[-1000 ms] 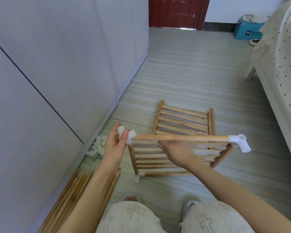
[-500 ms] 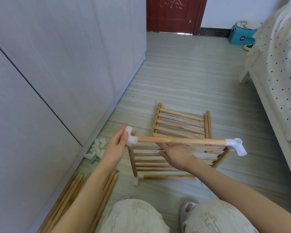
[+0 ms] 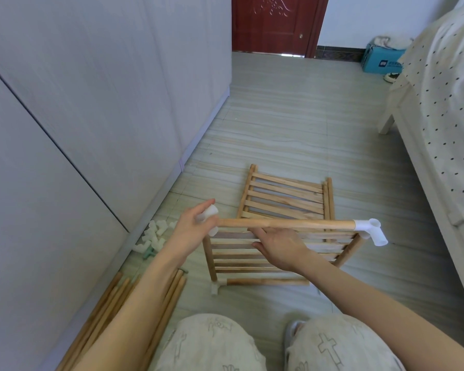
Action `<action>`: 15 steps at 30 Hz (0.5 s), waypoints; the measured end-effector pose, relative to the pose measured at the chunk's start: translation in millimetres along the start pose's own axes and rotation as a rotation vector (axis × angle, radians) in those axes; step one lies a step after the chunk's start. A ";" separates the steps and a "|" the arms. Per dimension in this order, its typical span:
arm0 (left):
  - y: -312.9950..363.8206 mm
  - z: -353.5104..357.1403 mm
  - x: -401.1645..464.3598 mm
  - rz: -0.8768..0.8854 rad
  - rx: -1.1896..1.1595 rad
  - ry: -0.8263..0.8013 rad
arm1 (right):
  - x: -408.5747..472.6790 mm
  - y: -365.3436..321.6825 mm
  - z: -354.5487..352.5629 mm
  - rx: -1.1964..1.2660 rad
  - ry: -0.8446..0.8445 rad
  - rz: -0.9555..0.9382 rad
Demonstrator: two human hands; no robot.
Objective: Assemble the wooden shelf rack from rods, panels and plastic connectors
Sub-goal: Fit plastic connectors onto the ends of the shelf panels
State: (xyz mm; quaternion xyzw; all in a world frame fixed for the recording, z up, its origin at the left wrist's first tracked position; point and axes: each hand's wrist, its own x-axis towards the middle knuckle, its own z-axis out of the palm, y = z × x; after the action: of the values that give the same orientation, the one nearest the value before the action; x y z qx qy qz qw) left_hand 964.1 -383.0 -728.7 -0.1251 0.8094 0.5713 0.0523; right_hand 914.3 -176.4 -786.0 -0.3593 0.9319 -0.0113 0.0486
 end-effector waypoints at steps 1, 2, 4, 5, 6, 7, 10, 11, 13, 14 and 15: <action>0.7 -2.3 1.9 0.002 0.014 -0.027 | 0.0 0.0 -0.2 -0.003 -0.005 0.001; 1.6 -3.6 3.4 0.004 0.028 -0.052 | 0.0 -0.1 -0.2 -0.005 -0.007 0.002; 2.7 -4.8 5.2 0.015 0.059 -0.091 | 0.3 -0.1 0.3 0.003 -0.005 0.005; 3.3 -6.1 5.6 0.023 0.078 -0.111 | 0.6 0.1 0.1 0.010 -0.004 0.008; 3.9 -8.1 6.1 0.029 0.097 -0.133 | 1.0 0.1 -0.2 0.015 -0.006 0.011; 4.1 -10.5 6.6 0.033 0.117 -0.158 | 1.1 0.1 -0.4 0.018 -0.008 0.011; 4.4 -16.8 7.5 0.042 0.185 -0.219 | 0.5 -0.8 -0.4 0.022 -0.025 0.011; 4.5 -17.6 7.4 0.047 0.190 -0.222 | 0.5 -0.5 -1.0 0.023 -0.031 0.013; 4.2 -17.1 6.9 0.053 0.151 -0.192 | 0.5 1.1 -2.0 0.013 -0.038 0.010; 3.4 -16.0 6.2 0.050 0.123 -0.156 | 0.2 1.2 -2.9 0.007 -0.045 0.007; 2.0 -14.5 4.8 0.044 0.099 -0.108 | -0.3 0.6 -4.1 0.001 -0.054 0.007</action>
State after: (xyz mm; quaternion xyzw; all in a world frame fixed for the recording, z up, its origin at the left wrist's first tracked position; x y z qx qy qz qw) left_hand 959.9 -396.7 -723.0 -0.0735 0.8352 0.5376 0.0896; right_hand 913.7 -175.7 -782.0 -0.3564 0.9314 -0.0019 0.0739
